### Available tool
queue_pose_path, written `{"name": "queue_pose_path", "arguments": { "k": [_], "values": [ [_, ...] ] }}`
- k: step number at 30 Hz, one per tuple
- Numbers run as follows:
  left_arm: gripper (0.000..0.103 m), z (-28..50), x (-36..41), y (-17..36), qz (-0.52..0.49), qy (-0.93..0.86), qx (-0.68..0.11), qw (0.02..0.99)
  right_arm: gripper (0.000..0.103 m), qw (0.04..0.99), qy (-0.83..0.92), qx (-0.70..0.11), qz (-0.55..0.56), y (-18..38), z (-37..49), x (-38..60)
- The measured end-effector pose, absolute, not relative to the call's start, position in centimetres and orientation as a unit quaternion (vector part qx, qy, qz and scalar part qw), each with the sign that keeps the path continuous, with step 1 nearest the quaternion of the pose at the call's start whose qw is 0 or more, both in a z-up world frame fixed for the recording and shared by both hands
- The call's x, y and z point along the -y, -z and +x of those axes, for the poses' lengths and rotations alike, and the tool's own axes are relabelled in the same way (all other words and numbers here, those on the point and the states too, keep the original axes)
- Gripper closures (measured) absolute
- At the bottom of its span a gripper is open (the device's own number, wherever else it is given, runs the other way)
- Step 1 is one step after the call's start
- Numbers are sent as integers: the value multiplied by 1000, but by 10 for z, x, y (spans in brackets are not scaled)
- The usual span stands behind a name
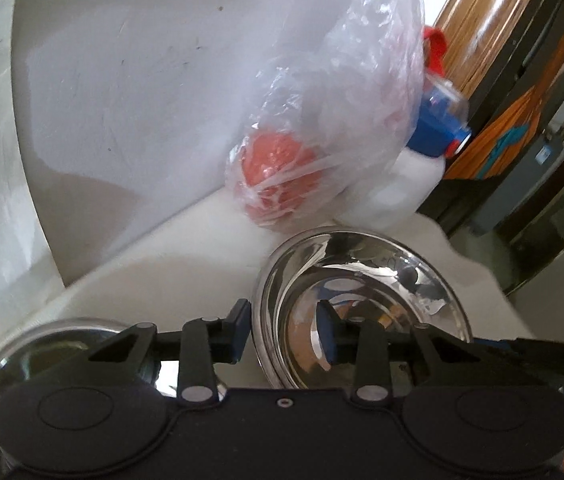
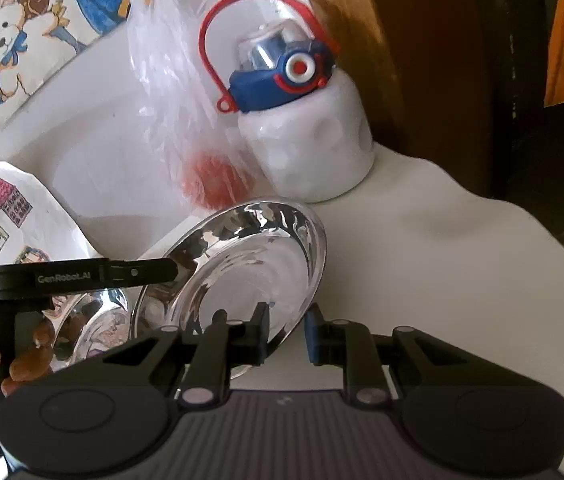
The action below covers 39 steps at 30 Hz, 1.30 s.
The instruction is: Organize plates and bowls
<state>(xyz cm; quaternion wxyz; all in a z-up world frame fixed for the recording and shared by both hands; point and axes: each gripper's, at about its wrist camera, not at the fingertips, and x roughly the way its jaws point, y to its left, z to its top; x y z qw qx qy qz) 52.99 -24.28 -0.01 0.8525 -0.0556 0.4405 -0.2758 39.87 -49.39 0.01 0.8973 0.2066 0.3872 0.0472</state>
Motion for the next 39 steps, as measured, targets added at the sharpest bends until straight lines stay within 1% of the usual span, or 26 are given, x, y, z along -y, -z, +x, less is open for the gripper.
{"name": "queue_pose_path", "arguments": {
  "k": [4,9,15,20,30,39],
  "values": [
    [66,524,239,-7,-90,281,-441,848,83,902,-47,-376,206,-11,389,493],
    [66,507,227,-28,-99,284,-424,855,83,908,-57,-365,199,-28,381,479],
    [66,492,192,-52,-101,272,-406,867,83,910,-87,-362,184,-42,386,444],
    [66,481,151,-61,-104,244,-399,878,83,905,-123,-371,166,-41,402,404],
    [66,477,86,-43,-103,186,-418,883,82,898,-151,-398,112,-20,418,344],
    [66,477,72,-25,-103,179,-427,880,81,895,-141,-418,64,-10,418,322]
  ]
}}
